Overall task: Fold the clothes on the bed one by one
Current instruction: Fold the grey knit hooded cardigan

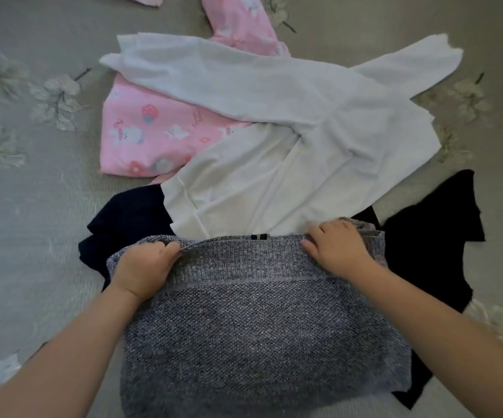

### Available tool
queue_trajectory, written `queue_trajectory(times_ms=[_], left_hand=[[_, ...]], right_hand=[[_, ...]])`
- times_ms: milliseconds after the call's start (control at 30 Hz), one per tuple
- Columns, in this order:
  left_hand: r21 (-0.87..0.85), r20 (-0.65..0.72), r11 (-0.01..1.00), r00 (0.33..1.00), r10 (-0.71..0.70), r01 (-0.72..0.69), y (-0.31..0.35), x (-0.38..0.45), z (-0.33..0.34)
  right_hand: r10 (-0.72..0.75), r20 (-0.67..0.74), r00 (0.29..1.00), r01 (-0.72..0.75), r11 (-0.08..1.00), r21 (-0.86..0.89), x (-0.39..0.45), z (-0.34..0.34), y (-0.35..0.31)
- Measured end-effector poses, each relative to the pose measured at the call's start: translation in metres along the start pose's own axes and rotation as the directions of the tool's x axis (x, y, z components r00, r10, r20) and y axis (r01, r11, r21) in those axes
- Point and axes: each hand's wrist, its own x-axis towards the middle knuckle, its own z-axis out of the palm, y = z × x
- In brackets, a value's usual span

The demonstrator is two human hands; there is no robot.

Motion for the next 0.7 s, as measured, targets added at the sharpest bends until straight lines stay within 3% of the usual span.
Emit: queue_trajectory(times_ms=[100, 200, 300, 400, 467, 600, 667, 700], left_hand=[[0.055, -0.029, 0.998, 0.999, -0.037, 0.038, -0.006, -0.008, 0.0], [0.098, -0.041, 0.989, 0.993, -0.11, 0.114, -0.006, 0.001, -0.002], [0.026, 0.224, 0.991, 0.966, -0.132, 0.129, -0.001, 0.021, 0.003], [-0.128, 0.544, 0.974, 0.835, -0.088, 0.186, -0.002, 0.039, 0.002], [-0.112, 0.687, 0.964, 0.72, -0.1, 0.241, -0.003, 0.05, -0.003], [-0.071, 0.847, 0.931, 0.514, -0.134, 0.359, 0.01, 0.056, -0.004], [-0.029, 0.858, 0.923, 0.482, -0.174, 0.385, 0.019, 0.05, -0.007], [-0.017, 0.839, 0.929, 0.511, -0.187, 0.369, 0.023, 0.046, -0.009]], right_hand=[[-0.03, 0.049, 0.998, 0.031, 0.999, -0.013, -0.008, 0.015, 0.0], [-0.113, 0.226, 0.967, 0.104, 0.993, 0.051, 0.008, 0.013, 0.01], [-0.158, 0.35, 0.923, 0.152, 0.987, 0.045, 0.026, -0.001, 0.016], [-0.162, 0.397, 0.904, 0.184, 0.983, -0.018, 0.038, -0.013, 0.016], [-0.137, 0.486, 0.863, 0.154, 0.988, 0.006, 0.045, -0.017, 0.012], [-0.114, 0.619, 0.777, 0.088, 0.994, 0.072, 0.047, -0.023, 0.009], [-0.121, 0.599, 0.791, 0.091, 0.993, 0.08, 0.042, -0.027, 0.009], [-0.135, 0.575, 0.807, 0.103, 0.991, 0.087, 0.037, -0.028, 0.01]])
